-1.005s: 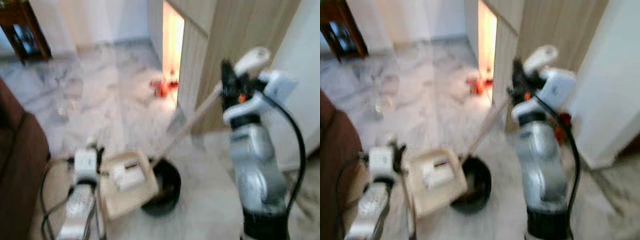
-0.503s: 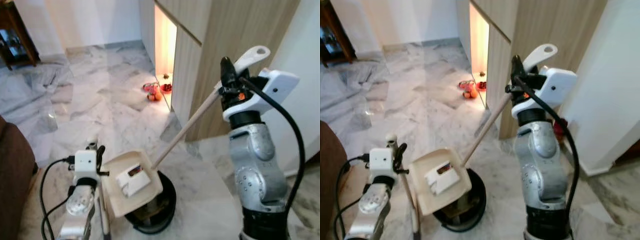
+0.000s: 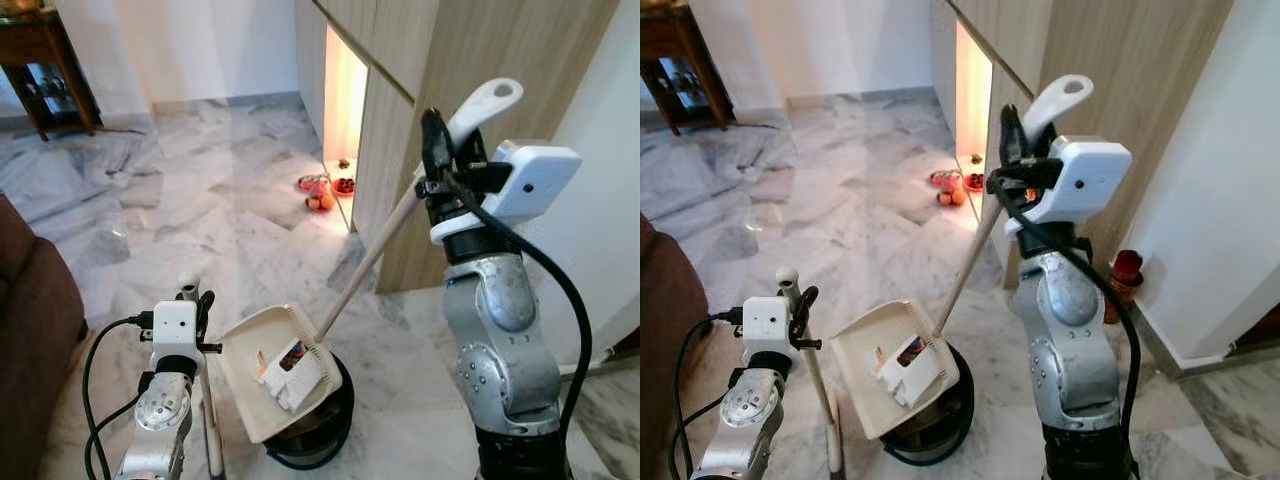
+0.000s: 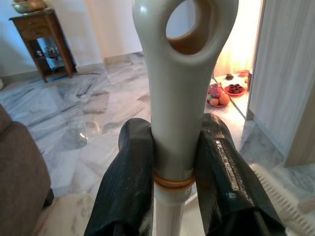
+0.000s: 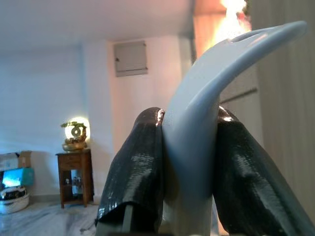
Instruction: Sweep floor
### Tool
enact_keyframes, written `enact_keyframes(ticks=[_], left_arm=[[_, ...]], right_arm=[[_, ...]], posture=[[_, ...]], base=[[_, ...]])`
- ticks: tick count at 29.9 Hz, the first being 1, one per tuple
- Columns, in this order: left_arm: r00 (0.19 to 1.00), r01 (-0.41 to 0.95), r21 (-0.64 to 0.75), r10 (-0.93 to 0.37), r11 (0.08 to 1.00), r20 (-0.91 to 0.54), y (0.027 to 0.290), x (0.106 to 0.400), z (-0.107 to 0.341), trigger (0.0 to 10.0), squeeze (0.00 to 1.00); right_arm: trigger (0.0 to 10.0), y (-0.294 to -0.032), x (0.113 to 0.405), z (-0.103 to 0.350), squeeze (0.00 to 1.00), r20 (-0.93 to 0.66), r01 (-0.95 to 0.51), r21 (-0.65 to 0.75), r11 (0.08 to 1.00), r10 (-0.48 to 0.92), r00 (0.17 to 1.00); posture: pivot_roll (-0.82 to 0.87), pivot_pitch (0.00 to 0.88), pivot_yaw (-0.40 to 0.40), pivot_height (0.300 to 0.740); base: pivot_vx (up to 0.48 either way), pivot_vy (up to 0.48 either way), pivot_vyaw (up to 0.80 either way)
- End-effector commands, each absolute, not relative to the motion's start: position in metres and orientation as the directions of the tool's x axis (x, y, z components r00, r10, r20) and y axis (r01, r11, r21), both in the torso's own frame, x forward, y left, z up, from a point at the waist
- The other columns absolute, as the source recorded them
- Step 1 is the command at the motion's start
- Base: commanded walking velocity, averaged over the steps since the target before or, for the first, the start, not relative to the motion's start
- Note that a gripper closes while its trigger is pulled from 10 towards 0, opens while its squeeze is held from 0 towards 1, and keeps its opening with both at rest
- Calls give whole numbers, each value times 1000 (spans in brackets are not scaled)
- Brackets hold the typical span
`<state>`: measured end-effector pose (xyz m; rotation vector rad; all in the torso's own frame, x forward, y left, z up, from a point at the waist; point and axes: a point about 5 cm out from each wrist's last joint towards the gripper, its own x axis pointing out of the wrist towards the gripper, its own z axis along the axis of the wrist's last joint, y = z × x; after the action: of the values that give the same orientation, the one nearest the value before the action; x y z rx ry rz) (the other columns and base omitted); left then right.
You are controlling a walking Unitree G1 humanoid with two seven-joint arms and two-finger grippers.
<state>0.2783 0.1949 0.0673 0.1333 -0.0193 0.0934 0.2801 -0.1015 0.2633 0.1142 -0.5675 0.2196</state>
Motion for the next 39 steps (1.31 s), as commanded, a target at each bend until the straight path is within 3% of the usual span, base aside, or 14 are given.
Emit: enact_keyframes(ticks=[1,25,39], left_arm=[[994,-88,140,77,986,82,193,281,78,10000,0],[993,-86,135,75,987,88,192,281,78,10000,0],[993,-76,145,62,987,98,189,282,79,10000,0]], right_arm=[[10000,-100,270,280,0,633,-239,26,971,169,755],[10000,-59,246,283,0,701,-319,-180,930,349,622],[10000,-29,222,292,0,746,-441,-242,864,456,485]], posture=[[119,0,16,740],[119,2,12,740],[120,1,8,740]], base=[[0,0,0],[0,0,0],[0,0,0]])
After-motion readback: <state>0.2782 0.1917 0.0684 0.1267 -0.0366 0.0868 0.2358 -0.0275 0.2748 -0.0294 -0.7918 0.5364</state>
